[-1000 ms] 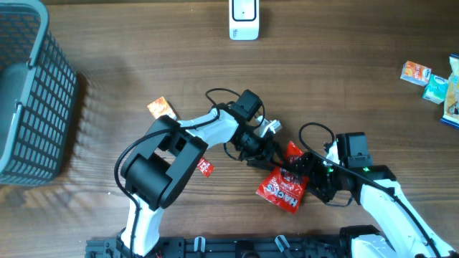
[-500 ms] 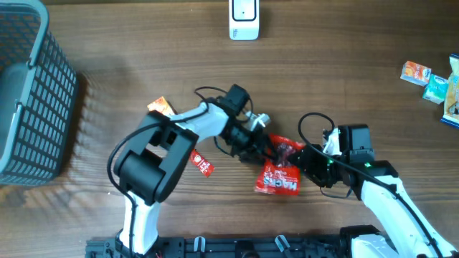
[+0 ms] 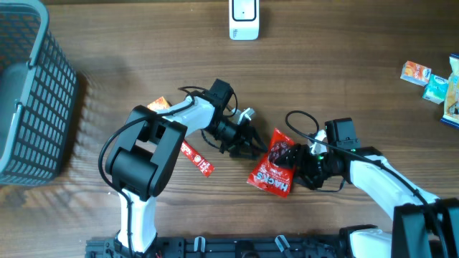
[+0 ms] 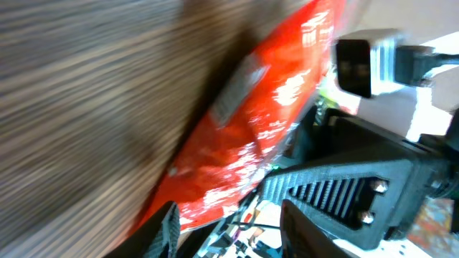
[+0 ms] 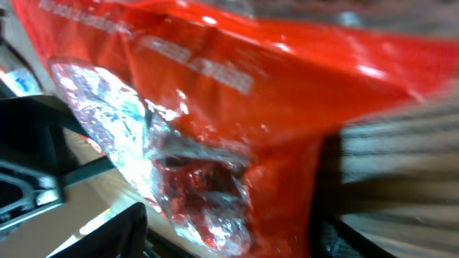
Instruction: Scan the item barcode
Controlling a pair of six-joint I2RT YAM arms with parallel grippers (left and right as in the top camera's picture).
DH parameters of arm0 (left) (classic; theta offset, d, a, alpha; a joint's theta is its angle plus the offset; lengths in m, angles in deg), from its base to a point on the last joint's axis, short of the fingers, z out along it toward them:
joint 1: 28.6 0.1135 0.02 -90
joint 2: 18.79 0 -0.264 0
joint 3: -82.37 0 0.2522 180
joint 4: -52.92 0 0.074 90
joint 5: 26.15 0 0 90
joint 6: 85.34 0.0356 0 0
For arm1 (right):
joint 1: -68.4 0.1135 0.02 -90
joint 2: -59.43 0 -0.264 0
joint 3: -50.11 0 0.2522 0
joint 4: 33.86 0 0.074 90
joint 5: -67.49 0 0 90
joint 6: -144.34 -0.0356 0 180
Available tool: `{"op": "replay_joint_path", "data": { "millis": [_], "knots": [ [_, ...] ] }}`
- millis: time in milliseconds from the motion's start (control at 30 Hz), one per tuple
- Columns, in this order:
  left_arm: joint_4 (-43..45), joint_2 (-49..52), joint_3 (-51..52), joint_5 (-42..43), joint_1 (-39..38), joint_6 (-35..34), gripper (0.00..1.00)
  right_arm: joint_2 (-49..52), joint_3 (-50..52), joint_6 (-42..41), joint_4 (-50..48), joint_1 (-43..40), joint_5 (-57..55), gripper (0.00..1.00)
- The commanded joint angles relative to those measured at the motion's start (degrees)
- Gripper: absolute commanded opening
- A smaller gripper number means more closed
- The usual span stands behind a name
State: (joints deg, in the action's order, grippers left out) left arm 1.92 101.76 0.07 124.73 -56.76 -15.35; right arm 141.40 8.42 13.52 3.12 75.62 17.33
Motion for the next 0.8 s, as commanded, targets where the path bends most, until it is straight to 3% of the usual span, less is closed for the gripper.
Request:
{"op": "replay_joint_path", "data": {
  "millis": [0,167,267,367,433,567,667,767],
  "knots": [
    [-1.9,0.33,-0.02,-3.52,-0.52,0.24,0.4,2.62,1.31,0.07,-2.62,0.48,-0.22,0.36],
    [-2.21,0.33,-0.02,-3.54,-0.81,0.24,0.46,2.62,1.29,-0.55,-5.27,0.48,2.01,0.04],
    [-2.27,0.33,-0.02,-3.54,-0.48,0.24,0.47,2.56,1.27,-0.52,-6.84,0.48,4.85,0.04],
    [-3.19,0.31,-0.04,-3.26,1.18,0.24,0.33,2.56,0.55,0.7,-8.61,0.48,9.9,0.04],
    [-4.9,0.31,-0.04,-3.06,3.32,0.33,0.31,2.51,-0.74,2.86,-9.16,0.48,15.06,0.04],
    [-9.07,0.31,-0.04,7.43,8.74,11.19,0.5,2.51,-4.15,3.43,-10.49,0.48,25.94,0.04],
    [-12.15,0.31,-0.04,14.23,11.02,18.14,0.5,2.51,-4.7,0.74,-14.03,0.48,30.73,0.04],
    [-13.33,0.31,-0.04,14.29,11.52,20.06,0.5,2.51,-4.7,-0.35,-14.86,0.48,30.73,0.04]
  ]
}}
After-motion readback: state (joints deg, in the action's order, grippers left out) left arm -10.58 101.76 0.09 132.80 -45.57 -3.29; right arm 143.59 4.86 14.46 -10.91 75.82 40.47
